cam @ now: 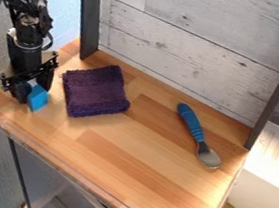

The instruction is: Move the blue object to the bottom left side of the table

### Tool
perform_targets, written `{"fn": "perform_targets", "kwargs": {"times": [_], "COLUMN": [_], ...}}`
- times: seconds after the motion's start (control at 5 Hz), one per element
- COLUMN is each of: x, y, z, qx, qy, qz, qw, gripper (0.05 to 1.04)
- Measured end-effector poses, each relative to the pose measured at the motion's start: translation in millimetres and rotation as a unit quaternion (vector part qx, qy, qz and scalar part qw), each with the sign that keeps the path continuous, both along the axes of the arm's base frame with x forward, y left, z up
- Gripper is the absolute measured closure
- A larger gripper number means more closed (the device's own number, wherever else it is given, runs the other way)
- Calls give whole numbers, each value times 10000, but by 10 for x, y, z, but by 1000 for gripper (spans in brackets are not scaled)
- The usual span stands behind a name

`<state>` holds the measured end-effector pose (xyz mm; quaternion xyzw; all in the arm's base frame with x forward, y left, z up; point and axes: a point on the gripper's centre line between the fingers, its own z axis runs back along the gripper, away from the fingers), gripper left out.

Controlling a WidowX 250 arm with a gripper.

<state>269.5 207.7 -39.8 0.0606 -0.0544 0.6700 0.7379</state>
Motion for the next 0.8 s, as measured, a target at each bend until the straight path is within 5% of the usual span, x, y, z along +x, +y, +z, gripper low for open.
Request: {"fn": "perform_targets", "kwargs": {"times": [0.2, 0.4, 0.6, 0.8], "x": [36, 104, 241, 326], "y": [18, -36, -135, -293], "z": [216, 583, 992, 1083], "qx": [41, 156, 323, 330], "qy": [76, 270, 212, 159], "qz": [33, 0, -117, -244], "qw": [10000, 9995, 9992, 9990], "gripper": [77, 83, 83, 83]}}
